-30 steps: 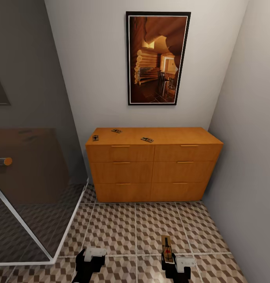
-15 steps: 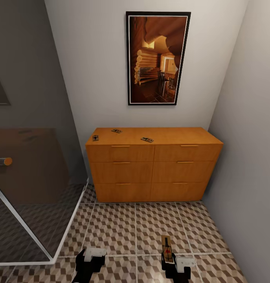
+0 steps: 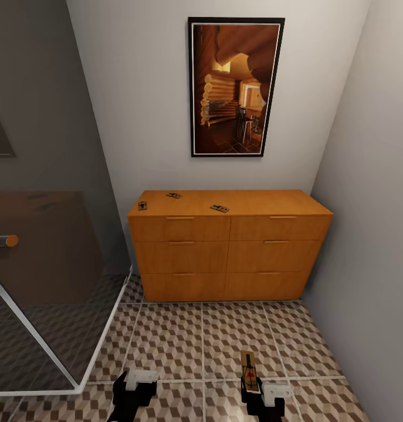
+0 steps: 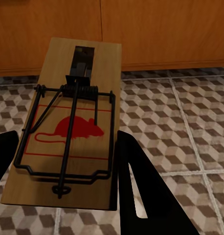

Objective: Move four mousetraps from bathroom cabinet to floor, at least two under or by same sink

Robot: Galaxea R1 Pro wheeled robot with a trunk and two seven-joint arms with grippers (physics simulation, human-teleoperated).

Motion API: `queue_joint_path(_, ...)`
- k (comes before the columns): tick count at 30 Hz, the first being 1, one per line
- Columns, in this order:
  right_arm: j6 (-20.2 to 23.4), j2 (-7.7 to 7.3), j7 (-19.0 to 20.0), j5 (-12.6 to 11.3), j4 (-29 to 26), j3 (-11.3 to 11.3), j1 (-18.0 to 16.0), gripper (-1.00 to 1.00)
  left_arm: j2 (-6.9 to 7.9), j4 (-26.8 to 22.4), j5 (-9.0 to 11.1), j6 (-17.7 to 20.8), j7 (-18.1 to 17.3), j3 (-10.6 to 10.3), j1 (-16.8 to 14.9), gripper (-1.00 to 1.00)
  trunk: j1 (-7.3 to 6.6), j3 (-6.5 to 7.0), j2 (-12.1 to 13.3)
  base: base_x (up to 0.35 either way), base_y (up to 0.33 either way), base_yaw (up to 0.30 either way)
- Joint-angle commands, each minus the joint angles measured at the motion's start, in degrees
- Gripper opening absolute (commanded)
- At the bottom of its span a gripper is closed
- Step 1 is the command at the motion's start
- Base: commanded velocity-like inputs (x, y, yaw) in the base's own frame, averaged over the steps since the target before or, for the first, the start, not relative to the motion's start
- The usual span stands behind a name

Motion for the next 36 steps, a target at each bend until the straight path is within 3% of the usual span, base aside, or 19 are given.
queue_joint_path(1, -0.1, 0.02, -0.3, 0.5, 0.0, -0.1, 0.0, -1.0, 0.03, 0.0, -0.1, -0.2, 0.5, -0.2, 0.0, 1.0, 0.0, -0.05, 0.0, 0.0, 0.0, 0.0)
queue_joint_path(36, -0.1, 0.05, -0.3, 0.4, 0.0, -0.1, -0.1, -1.0, 0.03, 0.1, -0.1, -0.1, 0.5, -0.2, 0.0, 1.0, 0.0, -0.05, 0.0, 0.0, 0.0, 0.0)
